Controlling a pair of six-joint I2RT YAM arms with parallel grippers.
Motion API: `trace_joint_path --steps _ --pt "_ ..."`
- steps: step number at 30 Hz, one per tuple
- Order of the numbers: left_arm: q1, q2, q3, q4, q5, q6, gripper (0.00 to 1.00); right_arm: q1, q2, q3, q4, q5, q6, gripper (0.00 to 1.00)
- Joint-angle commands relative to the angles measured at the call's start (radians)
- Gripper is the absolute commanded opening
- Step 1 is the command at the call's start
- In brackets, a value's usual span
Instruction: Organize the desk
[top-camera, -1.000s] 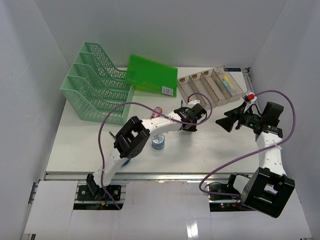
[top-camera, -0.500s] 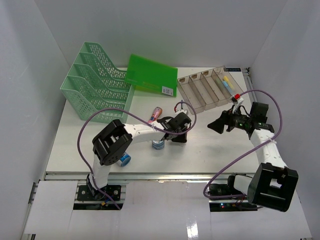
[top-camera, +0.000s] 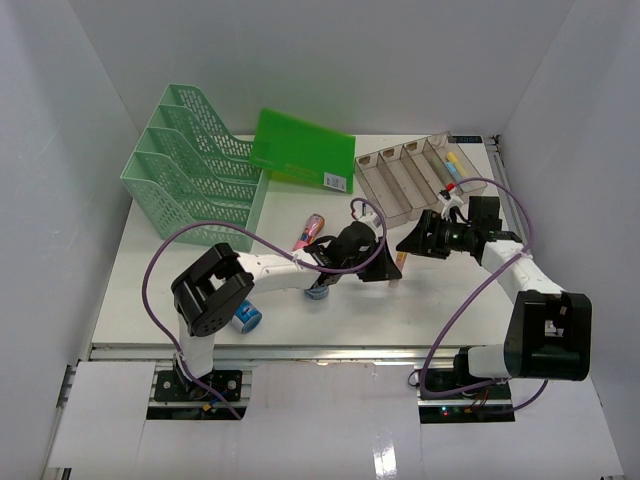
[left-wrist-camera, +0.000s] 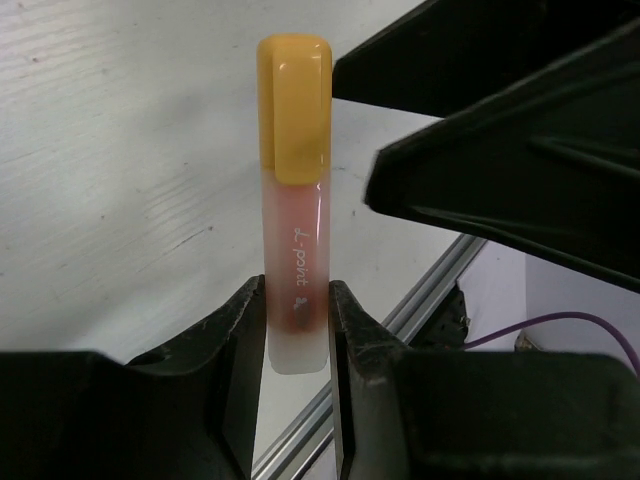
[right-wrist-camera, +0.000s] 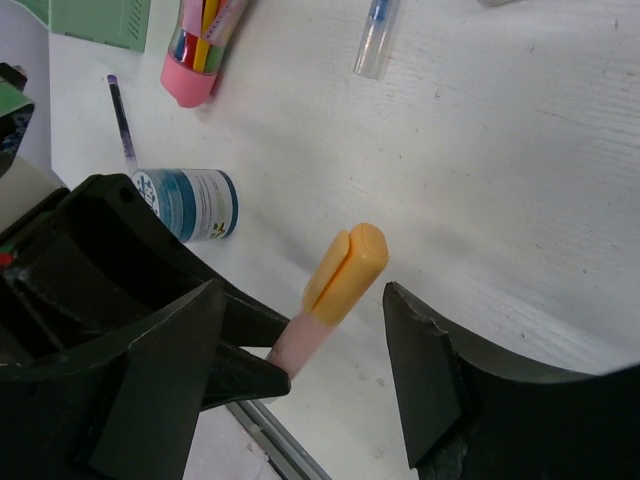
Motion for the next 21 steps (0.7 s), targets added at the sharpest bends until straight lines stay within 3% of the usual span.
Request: trace_joint_path --steps 1,9,18,21 --pt "-0.004 -0.067 0.012 0.085 0.027 -0.032 0.07 0.004 0.022 0.034 0.033 0.038 0.092 0.68" --pt "-0.002 -0.067 0.029 0.094 0.010 -0.023 0.07 0.004 0.003 0.034 0.022 0.061 0.104 0.60" --pt "-0.002 -0.055 0.037 0.116 0.020 -0.025 0.08 0.004 0.054 0.063 0.014 -0.042 0.116 0.19" --pt "-0.001 -0.053 0.043 0.116 0.027 -0.019 0.18 0.004 0.070 0.091 0.000 -0.075 0.102 0.11"
